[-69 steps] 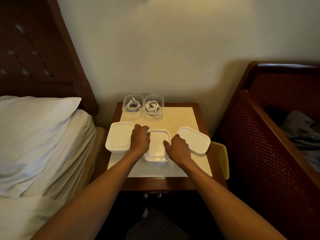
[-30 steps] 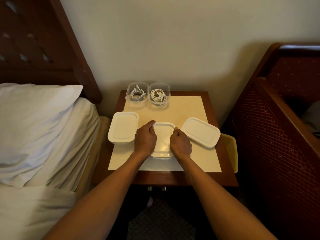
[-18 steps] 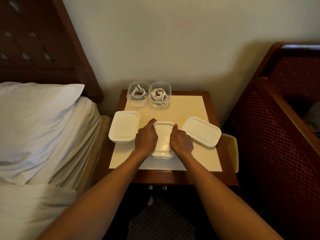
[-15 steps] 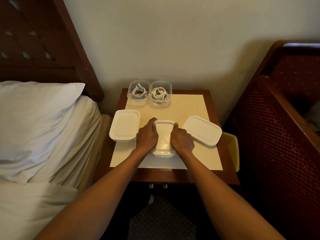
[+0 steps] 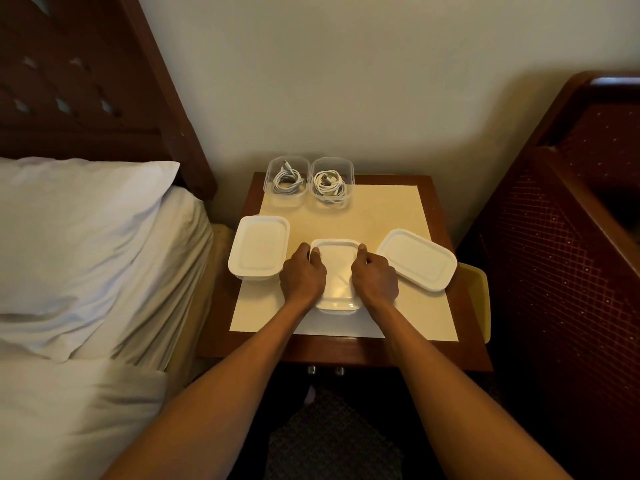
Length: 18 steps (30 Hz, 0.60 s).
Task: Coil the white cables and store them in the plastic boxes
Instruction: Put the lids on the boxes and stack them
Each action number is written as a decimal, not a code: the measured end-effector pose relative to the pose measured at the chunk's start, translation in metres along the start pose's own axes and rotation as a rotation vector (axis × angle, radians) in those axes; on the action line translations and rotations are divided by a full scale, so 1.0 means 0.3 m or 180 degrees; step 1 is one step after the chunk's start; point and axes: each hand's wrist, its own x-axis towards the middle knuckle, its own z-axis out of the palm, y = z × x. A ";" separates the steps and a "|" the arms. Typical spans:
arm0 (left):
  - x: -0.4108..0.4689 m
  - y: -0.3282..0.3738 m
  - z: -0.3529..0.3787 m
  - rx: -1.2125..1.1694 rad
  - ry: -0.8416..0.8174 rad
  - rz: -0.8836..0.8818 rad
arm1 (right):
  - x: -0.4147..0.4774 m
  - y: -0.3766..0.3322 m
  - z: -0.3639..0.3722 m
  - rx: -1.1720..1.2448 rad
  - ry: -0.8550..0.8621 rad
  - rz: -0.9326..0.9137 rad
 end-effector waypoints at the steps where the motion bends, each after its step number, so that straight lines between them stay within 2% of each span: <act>1: -0.002 0.004 -0.007 0.0056 -0.0029 -0.0027 | -0.004 -0.002 -0.004 -0.0067 0.0011 -0.0035; 8: 0.024 0.084 -0.108 -0.0007 -0.0295 -0.0109 | 0.002 -0.055 -0.059 -0.0150 0.0060 -0.0018; 14: 0.122 0.088 -0.300 -0.0228 -0.0029 -0.0144 | -0.008 -0.264 -0.047 0.0091 -0.0023 -0.0339; 18: 0.211 0.020 -0.408 -0.0051 0.0285 -0.0197 | -0.030 -0.398 0.019 0.0112 -0.0414 -0.0477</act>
